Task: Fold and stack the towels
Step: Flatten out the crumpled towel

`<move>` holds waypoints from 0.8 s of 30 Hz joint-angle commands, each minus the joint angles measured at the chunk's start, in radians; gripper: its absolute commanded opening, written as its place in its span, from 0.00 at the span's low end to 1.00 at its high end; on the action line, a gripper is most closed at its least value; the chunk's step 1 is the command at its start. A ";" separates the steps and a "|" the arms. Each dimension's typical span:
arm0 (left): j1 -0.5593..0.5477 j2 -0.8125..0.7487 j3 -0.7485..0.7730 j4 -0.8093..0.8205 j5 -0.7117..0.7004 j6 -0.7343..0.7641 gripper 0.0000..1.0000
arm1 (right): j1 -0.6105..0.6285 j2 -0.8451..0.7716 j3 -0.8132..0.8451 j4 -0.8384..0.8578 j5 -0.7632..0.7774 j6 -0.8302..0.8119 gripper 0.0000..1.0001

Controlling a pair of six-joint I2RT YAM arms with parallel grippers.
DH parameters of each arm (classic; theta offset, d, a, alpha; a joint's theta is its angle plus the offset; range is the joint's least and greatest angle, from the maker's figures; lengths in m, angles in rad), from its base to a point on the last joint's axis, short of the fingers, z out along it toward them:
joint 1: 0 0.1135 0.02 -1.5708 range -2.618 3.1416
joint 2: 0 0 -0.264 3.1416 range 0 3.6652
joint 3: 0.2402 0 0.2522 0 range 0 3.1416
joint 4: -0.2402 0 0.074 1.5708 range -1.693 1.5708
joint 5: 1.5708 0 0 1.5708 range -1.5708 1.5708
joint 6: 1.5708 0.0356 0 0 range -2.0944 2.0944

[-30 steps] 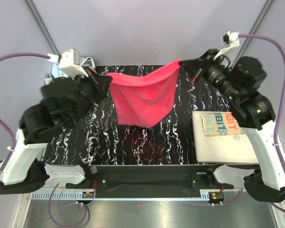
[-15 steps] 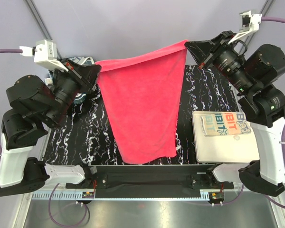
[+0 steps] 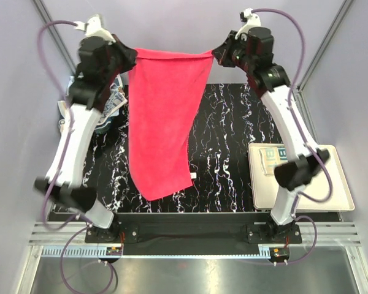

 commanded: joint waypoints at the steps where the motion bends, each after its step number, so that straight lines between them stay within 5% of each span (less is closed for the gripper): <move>1: 0.099 0.195 0.043 0.163 0.259 -0.076 0.00 | -0.103 0.208 0.189 0.029 -0.102 0.034 0.00; 5: 0.153 0.359 0.186 0.168 0.291 -0.073 0.00 | -0.127 0.336 0.346 0.034 -0.147 0.032 0.00; 9: 0.145 0.260 0.080 0.226 0.314 -0.077 0.00 | -0.127 0.298 0.333 0.046 -0.191 0.037 0.00; 19: -0.011 -0.297 -0.387 0.272 0.216 -0.033 0.00 | -0.059 -0.307 -0.277 0.155 -0.202 0.028 0.00; 24: -0.123 -0.490 -0.482 0.207 0.156 -0.021 0.00 | 0.007 -0.547 -0.392 0.108 -0.173 0.017 0.00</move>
